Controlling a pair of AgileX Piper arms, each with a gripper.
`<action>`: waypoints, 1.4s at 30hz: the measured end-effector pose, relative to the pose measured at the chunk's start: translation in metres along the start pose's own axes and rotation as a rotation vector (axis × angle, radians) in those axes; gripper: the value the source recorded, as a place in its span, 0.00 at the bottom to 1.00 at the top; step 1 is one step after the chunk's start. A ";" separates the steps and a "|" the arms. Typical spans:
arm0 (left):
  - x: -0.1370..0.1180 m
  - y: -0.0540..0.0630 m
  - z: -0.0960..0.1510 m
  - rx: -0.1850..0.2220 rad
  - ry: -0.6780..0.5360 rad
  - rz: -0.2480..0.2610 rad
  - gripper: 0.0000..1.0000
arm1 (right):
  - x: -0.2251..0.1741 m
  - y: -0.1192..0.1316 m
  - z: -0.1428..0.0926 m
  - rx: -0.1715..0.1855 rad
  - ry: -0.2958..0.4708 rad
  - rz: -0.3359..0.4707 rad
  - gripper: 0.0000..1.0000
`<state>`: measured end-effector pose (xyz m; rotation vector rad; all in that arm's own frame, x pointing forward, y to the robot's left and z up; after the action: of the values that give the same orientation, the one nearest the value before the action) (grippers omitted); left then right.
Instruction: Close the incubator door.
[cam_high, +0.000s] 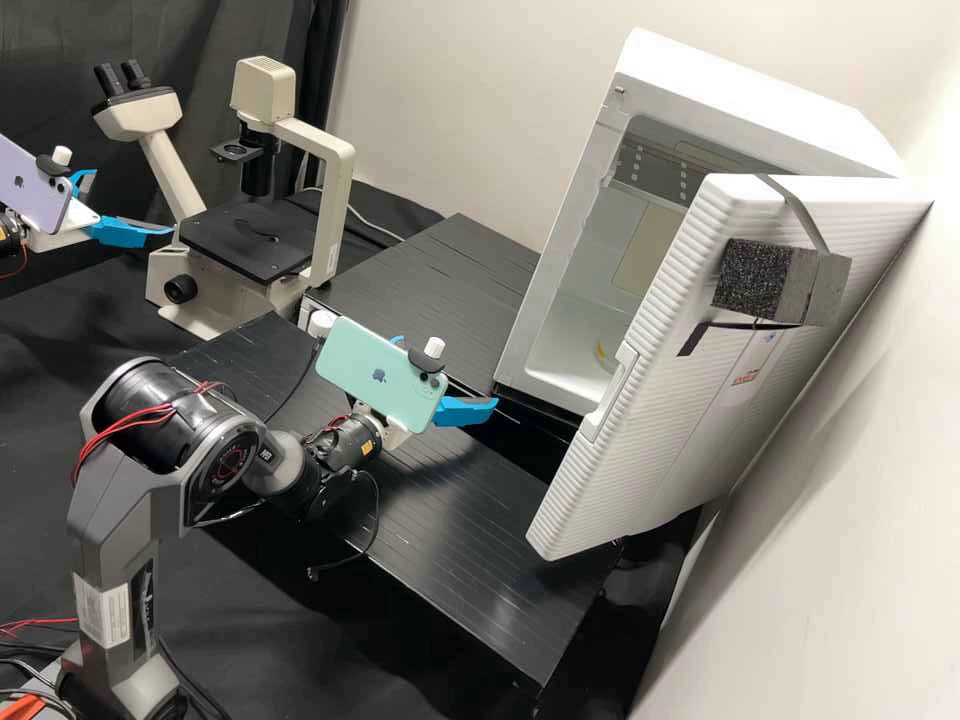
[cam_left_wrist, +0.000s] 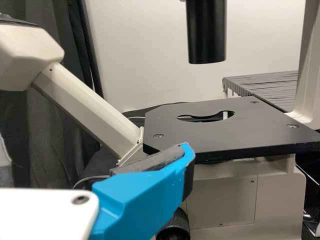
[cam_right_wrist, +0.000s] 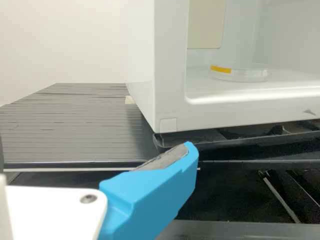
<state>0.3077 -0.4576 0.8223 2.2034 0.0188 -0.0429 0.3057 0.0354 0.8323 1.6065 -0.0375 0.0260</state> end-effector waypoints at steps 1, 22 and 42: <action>0.000 0.000 0.000 0.000 0.000 0.000 1.00 | 0.000 0.000 0.000 0.000 0.000 0.000 1.00; 0.000 0.000 0.000 0.000 0.000 0.000 1.00 | -0.055 0.034 -0.006 -0.009 0.076 0.173 1.00; 0.000 0.000 0.000 0.000 0.000 0.000 1.00 | -0.167 0.132 0.006 0.054 0.188 0.648 1.00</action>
<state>0.3077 -0.4576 0.8223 2.2034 0.0188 -0.0429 0.1331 0.0260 0.9575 1.5795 -0.4122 0.6826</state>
